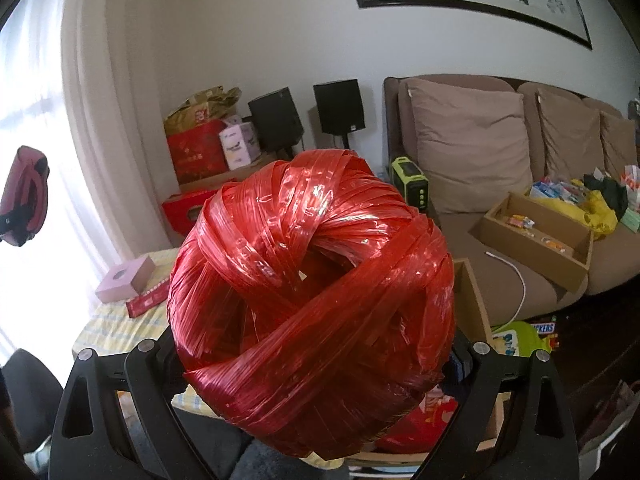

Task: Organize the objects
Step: 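Turn with the dark red bag and raffia ball toward the cardboard box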

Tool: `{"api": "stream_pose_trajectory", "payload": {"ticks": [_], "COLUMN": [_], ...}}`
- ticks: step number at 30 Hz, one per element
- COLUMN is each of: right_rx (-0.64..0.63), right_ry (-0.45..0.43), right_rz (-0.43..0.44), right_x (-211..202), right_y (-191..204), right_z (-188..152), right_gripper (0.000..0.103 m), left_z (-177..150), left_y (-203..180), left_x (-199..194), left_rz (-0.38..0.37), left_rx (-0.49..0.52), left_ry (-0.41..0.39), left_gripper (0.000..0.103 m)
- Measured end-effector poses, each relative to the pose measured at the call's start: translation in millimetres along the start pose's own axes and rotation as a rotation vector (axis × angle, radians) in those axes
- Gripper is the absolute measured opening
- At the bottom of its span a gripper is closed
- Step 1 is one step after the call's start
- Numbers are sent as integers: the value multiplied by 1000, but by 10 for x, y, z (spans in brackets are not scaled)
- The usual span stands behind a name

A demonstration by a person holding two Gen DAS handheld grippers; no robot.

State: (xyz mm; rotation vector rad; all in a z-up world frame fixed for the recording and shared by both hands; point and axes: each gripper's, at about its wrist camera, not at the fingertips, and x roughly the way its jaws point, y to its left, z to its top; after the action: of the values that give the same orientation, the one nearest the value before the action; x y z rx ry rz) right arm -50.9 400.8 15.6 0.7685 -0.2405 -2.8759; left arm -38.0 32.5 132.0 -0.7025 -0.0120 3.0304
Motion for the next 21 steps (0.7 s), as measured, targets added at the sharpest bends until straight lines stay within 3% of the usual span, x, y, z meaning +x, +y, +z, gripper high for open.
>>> {"api": "stream_pose_trajectory", "payload": {"ticks": [21], "right_rx": [90], "right_ry": [-45], "right_rz": [-77], "right_x": [-238], "right_y": [-574], "right_z": [166], "right_gripper": [96], "left_z": [148], "left_y": [-991], "left_x": [50], "left_rz": [-152], "left_rx": [131], "left_ry": [-7], "left_gripper": [86]}}
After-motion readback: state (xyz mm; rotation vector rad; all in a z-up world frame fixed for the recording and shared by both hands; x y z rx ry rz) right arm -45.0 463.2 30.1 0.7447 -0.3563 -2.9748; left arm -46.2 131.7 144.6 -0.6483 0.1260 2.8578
